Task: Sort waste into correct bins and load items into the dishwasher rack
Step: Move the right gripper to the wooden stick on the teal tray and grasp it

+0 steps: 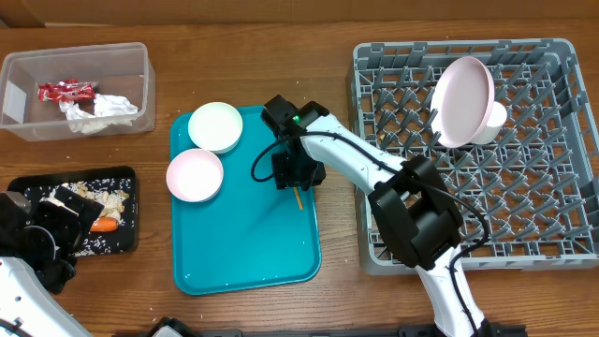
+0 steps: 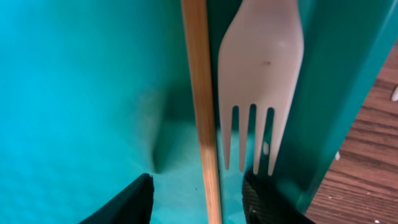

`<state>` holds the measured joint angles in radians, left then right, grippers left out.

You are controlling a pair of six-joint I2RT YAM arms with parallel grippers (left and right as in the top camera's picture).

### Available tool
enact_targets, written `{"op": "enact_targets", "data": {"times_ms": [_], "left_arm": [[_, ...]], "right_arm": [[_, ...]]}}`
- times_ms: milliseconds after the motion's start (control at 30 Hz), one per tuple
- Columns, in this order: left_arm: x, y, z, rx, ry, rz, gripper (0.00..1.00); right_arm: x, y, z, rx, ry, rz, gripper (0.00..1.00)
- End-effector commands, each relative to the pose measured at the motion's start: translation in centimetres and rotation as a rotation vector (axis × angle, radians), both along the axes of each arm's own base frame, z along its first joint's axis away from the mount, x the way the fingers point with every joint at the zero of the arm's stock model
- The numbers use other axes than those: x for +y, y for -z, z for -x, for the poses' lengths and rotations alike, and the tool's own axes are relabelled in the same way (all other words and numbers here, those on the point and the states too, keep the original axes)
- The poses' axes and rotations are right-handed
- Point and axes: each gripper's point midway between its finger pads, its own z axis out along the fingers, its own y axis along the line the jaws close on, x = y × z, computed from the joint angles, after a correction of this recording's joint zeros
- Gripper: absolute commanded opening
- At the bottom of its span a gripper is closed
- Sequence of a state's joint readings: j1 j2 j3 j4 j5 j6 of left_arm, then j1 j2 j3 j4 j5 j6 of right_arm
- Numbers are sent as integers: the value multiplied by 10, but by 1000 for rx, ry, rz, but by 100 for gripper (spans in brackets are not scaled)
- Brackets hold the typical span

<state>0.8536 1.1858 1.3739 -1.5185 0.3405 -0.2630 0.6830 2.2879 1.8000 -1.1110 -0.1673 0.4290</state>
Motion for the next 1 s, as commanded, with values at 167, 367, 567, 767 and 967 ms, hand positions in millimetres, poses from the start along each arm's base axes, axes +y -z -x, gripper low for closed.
{"op": "enact_targets", "data": {"times_ms": [167, 367, 567, 767, 967], "left_arm": [[-1, 1, -1, -6, -13, 20, 100], [-1, 1, -1, -6, -13, 20, 100], [-1, 1, -1, -6, -13, 20, 100], [-1, 1, -1, -6, -13, 20, 100], [-1, 1, -1, -6, -13, 20, 100]], "right_arm": [[1, 14, 7, 10, 6, 21, 27], [1, 16, 11, -51, 9, 107, 24], [8, 17, 18, -94, -7, 154, 23], [13, 17, 24, -108, -30, 165, 11], [17, 16, 27, -84, -31, 140, 4]]}}
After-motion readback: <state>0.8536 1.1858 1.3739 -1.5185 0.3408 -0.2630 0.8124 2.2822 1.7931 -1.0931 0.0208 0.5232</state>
